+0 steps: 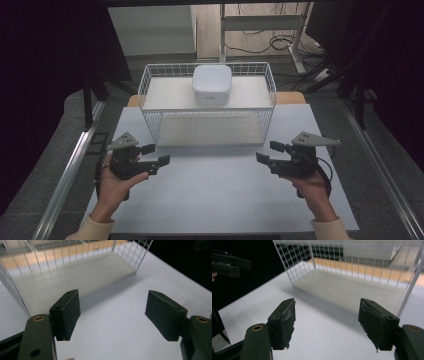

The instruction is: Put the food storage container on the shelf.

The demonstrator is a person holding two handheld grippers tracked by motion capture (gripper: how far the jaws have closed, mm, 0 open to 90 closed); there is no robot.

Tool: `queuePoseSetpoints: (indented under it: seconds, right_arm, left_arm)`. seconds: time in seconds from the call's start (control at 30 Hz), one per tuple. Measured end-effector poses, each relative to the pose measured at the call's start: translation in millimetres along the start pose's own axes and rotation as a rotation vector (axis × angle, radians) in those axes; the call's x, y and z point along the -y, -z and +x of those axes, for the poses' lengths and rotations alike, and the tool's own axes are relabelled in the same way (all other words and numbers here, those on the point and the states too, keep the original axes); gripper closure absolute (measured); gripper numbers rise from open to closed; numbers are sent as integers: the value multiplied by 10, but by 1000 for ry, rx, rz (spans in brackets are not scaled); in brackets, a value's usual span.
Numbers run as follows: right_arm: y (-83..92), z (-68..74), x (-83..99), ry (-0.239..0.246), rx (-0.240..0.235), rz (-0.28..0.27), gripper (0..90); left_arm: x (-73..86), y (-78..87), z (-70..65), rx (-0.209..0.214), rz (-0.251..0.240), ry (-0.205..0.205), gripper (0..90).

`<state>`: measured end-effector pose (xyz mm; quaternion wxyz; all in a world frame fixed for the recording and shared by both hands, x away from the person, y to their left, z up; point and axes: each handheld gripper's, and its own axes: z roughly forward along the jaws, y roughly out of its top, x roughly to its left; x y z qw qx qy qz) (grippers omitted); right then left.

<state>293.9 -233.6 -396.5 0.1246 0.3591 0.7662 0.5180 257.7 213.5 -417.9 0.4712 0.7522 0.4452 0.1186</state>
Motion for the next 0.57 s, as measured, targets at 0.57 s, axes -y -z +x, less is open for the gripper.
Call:
queuePoseSetpoints:
  seconds: [0.57]
  right_arm:
    - [-99,-90,472,-21,69,59,256]
  left_arm:
    - [414,-92,104,-23,40,39,273]
